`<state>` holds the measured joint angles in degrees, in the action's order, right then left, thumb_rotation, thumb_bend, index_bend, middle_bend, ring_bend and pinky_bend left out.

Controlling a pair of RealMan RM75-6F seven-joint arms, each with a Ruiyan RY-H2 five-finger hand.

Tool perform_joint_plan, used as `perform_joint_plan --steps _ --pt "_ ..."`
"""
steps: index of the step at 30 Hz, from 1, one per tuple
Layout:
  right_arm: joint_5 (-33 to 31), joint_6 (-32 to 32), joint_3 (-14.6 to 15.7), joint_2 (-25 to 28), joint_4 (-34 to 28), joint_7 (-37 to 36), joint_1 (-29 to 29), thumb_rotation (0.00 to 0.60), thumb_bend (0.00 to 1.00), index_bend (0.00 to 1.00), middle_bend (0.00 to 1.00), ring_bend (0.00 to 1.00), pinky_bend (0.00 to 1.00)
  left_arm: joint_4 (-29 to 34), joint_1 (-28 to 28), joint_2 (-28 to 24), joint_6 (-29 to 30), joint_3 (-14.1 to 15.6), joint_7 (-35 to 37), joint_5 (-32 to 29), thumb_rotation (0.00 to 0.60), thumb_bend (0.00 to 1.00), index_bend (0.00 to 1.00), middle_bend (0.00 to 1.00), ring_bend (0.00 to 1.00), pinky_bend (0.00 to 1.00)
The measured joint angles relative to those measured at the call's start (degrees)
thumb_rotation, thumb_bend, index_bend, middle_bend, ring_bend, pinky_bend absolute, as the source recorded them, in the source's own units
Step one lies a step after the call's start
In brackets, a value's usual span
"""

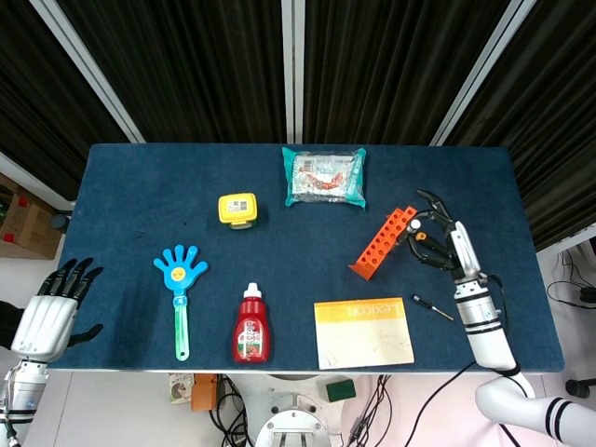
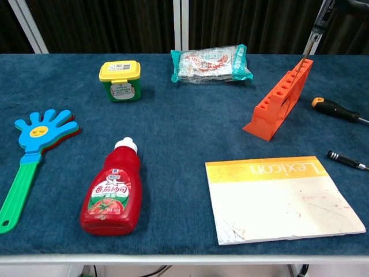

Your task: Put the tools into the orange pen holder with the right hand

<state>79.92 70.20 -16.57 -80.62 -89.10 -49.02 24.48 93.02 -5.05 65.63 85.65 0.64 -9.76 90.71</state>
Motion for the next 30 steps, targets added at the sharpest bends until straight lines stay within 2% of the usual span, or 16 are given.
perform_joint_plan --steps 11,21,30 --pt "0.0 0.5 -0.2 -0.6 0.9 0.0 0.6 0.600 0.42 0.67 0.10 0.00 0.00 -0.1 0.1 -0.2 0.1 -0.1 0.5 0.0 0.600 0.05 0.15 0.07 0.03 0.18" --pt "-1.3 -1.5 -0.2 -1.4 1.8 -0.4 1.6 0.600 0.42 0.67 0.10 0.00 0.00 0.1 -0.2 0.0 -0.5 0.0 -0.1 -0.2 0.600 0.05 0.15 0.07 0.03 0.18" --pt "-1.5 -2.0 0.6 -2.3 3.2 1.2 1.9 0.600 0.42 0.67 0.09 0.00 0.00 0.1 -0.2 -0.2 -0.6 -0.1 0.1 -0.4 0.600 0.05 0.15 0.07 0.03 0.18"
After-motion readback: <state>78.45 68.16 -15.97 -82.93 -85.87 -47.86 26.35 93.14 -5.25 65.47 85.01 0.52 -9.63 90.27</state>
